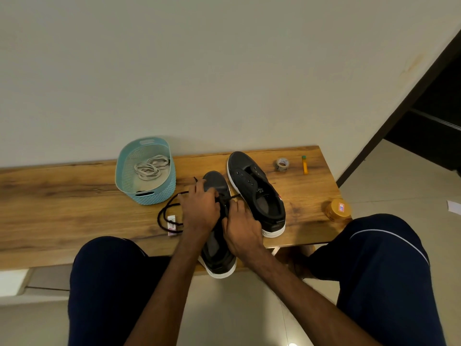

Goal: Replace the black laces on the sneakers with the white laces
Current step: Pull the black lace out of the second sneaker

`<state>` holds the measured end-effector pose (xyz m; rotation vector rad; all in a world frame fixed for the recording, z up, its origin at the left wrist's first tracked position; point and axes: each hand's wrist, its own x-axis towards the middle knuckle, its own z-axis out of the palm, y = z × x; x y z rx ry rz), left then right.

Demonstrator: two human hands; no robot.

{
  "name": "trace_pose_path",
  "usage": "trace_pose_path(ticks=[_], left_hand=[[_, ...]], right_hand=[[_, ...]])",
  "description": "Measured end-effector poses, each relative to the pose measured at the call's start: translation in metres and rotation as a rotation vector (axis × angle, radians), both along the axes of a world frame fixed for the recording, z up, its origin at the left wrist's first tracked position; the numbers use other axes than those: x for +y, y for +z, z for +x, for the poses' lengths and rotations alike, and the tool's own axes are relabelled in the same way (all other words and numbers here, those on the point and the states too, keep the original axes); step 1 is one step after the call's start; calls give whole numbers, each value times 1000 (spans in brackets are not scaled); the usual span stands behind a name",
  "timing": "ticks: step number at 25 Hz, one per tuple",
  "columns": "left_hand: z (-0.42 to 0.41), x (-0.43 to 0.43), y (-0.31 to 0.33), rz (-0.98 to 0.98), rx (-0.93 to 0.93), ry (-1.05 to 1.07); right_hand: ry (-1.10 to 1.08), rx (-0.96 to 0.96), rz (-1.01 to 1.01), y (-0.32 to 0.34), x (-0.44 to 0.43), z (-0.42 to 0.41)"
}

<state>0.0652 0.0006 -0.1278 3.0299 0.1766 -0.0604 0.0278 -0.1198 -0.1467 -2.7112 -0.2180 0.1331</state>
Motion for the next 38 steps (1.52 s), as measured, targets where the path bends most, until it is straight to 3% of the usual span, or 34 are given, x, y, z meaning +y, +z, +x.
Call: trace_pose_path(ticks=[4, 9, 12, 14, 16, 18, 23, 27, 30, 32, 35, 38], left_hand=[[-5, -5, 2, -43, -90, 62], [-8, 50, 34, -292, -384, 510], [-24, 68, 45, -347, -303, 664], [-35, 61, 41, -293, -76, 587], [-40, 45, 35, -171, 190, 373], [-39, 30, 34, -95, 318, 188], [-25, 38, 38, -226, 268, 102], [-29, 28, 23, -357, 438, 98], [-30, 14, 20, -344, 506, 98], [-30, 10, 21, -335, 517, 102], [-31, 8, 24, -327, 509, 105], [-32, 7, 27, -345, 481, 116]], right_hand=[[-4, 11, 27, 0, -2, 1], [-21, 22, 45, 0, -2, 1], [-16, 12, 39, 0, -3, 0], [-11, -2, 32, 0, -1, 1], [-14, 6, 31, 1, -1, 1], [-5, 5, 77, 8, -4, 5], [187, -129, 242, 21, -2, 47], [296, -83, 16, 2, 8, 71], [291, -78, -24, -12, 10, 75], [224, -62, 67, -13, 13, 77], [-68, 49, 460, -12, 10, 76], [-107, 88, 523, -8, -2, 79]])
